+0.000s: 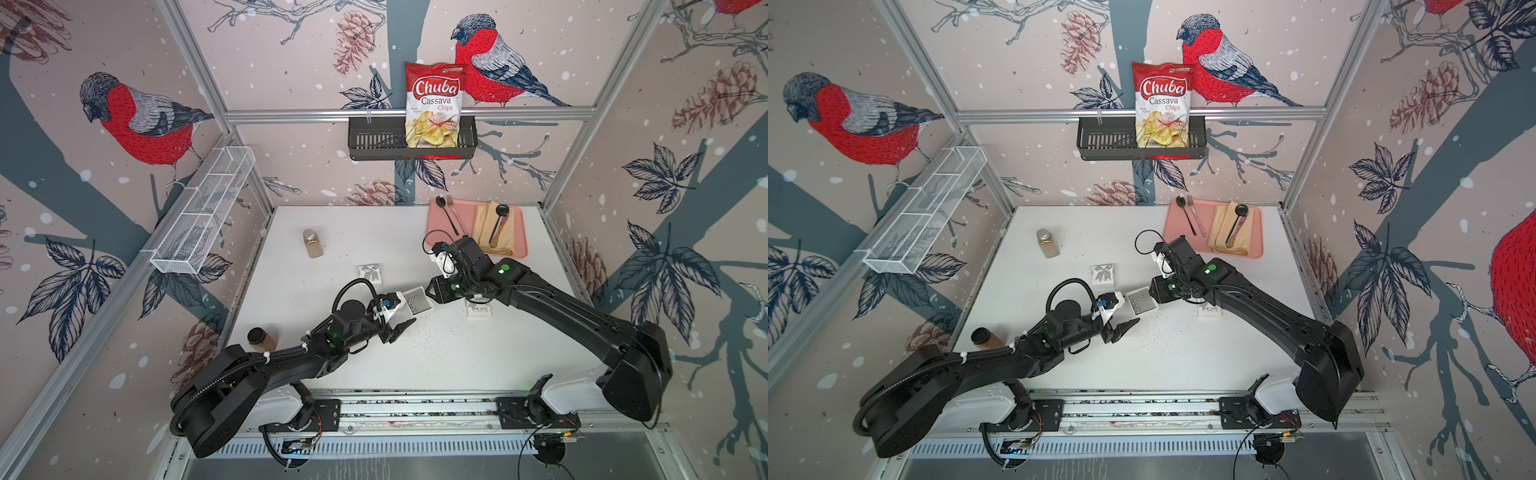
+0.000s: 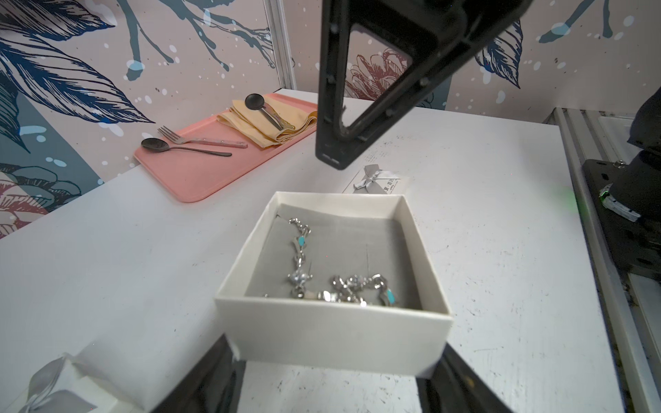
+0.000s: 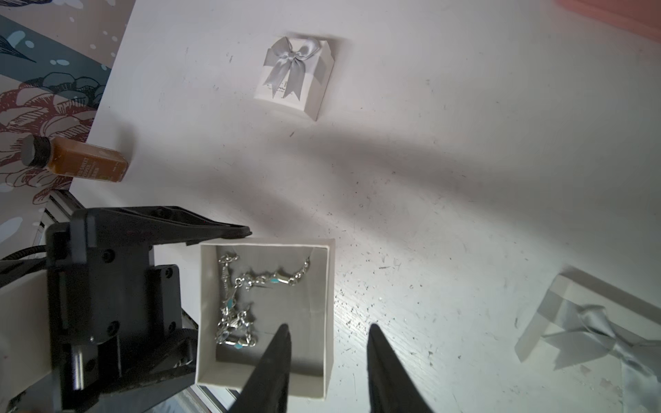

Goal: Take the necklace out of the lift-off lid jewelry box
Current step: Place the jewelry box at the center of the board.

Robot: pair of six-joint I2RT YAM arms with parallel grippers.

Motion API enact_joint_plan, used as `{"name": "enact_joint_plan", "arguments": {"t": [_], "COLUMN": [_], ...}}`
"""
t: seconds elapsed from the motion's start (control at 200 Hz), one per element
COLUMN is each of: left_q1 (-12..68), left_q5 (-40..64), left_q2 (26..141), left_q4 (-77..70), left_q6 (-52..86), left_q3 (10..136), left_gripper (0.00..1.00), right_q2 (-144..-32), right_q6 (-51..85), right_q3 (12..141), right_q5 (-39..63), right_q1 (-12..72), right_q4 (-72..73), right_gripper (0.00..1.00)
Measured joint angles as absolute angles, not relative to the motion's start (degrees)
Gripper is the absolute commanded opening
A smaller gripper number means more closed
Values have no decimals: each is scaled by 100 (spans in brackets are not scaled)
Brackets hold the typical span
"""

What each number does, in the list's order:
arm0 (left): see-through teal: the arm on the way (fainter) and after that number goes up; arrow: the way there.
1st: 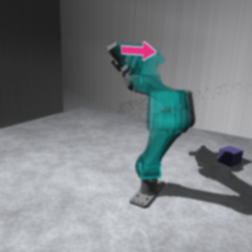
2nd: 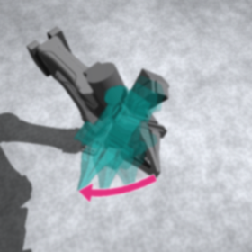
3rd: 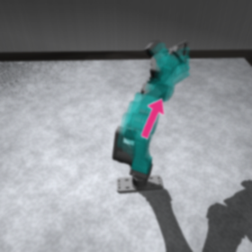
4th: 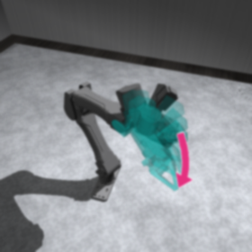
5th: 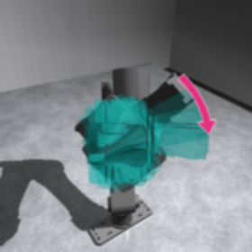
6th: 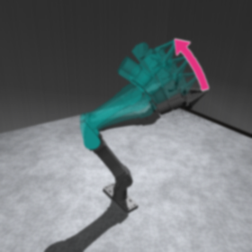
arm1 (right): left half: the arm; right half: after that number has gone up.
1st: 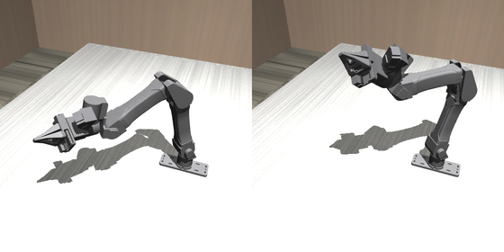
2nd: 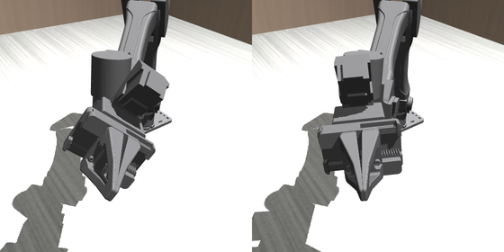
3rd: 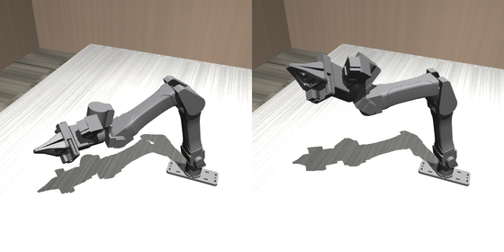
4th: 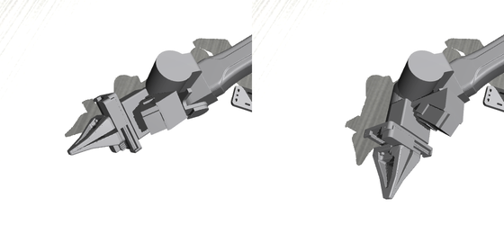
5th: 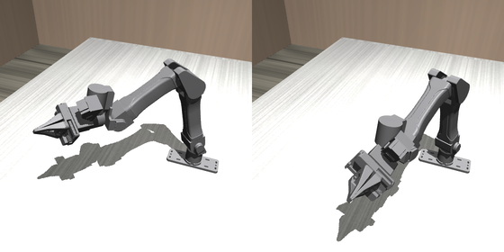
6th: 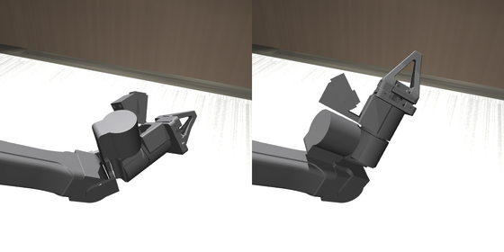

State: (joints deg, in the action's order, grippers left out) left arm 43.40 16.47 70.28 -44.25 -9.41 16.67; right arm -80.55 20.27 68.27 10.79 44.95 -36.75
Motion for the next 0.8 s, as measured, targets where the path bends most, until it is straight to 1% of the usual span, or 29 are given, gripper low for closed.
{"name": "enact_joint_plan", "arguments": {"t": [0.165, 0.255, 0.35, 0.52, 0.565, 0.61, 0.735, 0.765, 0.775, 0.8], "left_q1": [4340, 4340, 4340, 4340, 4340, 4340, 4340, 4340, 4340, 4340], "left_q5": [1647, 1649, 1649, 1645, 1643, 1643, 1590, 1559, 1529, 1487], "left_q2": [7037, 7039, 7041, 7030, 7026, 7026, 7026, 7024, 7024, 7017], "left_q4": [-4427, -4429, -4425, -4414, -4423, -4431, -4405, -4372, -4364, -4342], "left_q6": [-941, -941, -943, -947, -947, -947, -950, -950, -947, -950], "left_q3": [1669, 1691, 1715, 1717, 1708, 1695, 1671, 1671, 1671, 1669], "left_gripper": [61, 61, 60, 61, 63, 66, 78, 95, 98, 99], "right_q2": [-8068, -8187, -8315, -8433, -8440, -8442, -8519, -8558, -8565, -8597], "right_q6": [2112, 2115, 2121, 2128, 2130, 2134, 2128, 2130, 2130, 2130], "right_q3": [6869, 6860, 6836, 6888, 6899, 6901, 6897, 6882, 6875, 6858], "right_q5": [1059, 954, 790, 587, 556, 489, 250, 187, 169, 115], "right_q1": [4685, 4722, 4748, 4836, 4862, 4893, 5026, 5061, 5068, 5094], "right_q4": [-3728, -3802, -3885, -4014, -4021, -4023, -3994, -3953, -3944, -3918], "right_gripper": [40, 37, 28, 7, 4, 0, 0, 0, 0, 0]}}
